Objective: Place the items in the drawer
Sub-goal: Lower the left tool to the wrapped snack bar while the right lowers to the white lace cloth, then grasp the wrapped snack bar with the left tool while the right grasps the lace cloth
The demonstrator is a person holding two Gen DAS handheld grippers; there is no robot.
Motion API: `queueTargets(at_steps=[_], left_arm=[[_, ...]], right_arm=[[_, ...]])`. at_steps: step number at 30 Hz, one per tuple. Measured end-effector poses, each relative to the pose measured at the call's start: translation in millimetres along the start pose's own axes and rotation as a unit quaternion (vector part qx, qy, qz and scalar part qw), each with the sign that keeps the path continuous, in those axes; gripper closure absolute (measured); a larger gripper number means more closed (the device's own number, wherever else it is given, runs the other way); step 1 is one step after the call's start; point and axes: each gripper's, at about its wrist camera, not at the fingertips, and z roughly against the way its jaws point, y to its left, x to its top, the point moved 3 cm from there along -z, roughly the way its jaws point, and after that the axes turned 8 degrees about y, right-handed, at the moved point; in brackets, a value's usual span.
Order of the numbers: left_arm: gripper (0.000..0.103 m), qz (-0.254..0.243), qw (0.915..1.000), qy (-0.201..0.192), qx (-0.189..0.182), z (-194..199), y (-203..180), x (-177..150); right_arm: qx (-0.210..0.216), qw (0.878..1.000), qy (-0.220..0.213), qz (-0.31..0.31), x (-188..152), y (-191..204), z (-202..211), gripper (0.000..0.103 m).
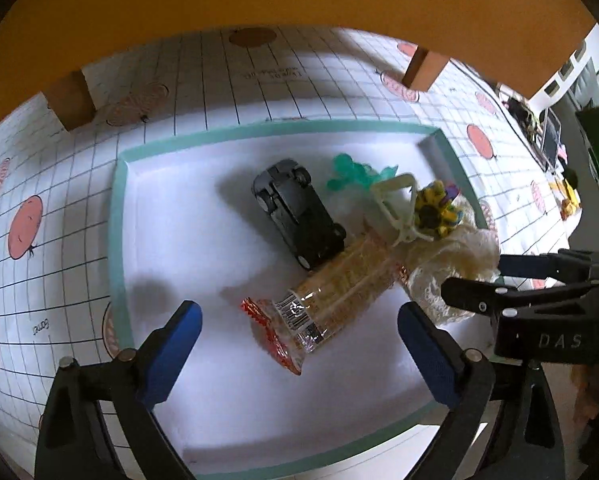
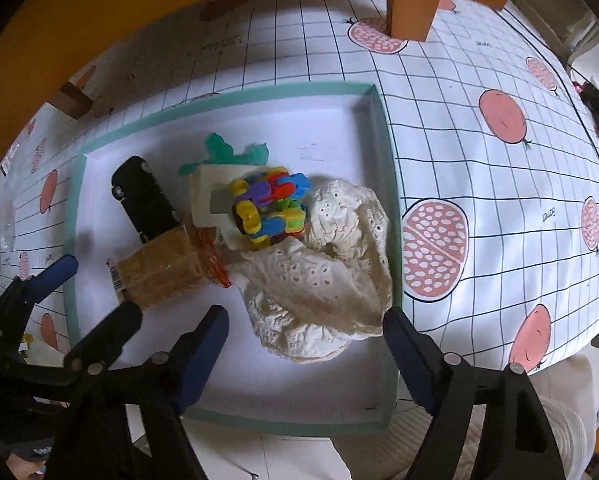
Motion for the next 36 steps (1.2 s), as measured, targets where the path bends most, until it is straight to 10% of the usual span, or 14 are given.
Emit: queueTargets(at_steps=[26, 28, 36], left_arm=[[0.045, -0.052, 0.9982, 0.024, 0.015, -23.8, -20.3, -1.8], [0.059, -0.048, 0.9984, 0.028, 0.01, -21.9, -19.8, -3.4], [0.063, -0.023, 0.9993, 0.03, -0.007, -8.7, -9.7, -14.9]], right_arm=[[-0.01, 0.999, 0.035, 0.007, 11.5, 7.1, -39.7, 0.074], [-0.007, 0.999, 0.033, 0.01, 9.0, 5.7, -36.8, 0.076], [-0.002, 1.0, 0.016, 0.016, -4.0, 3.7, -16.4, 0.078]])
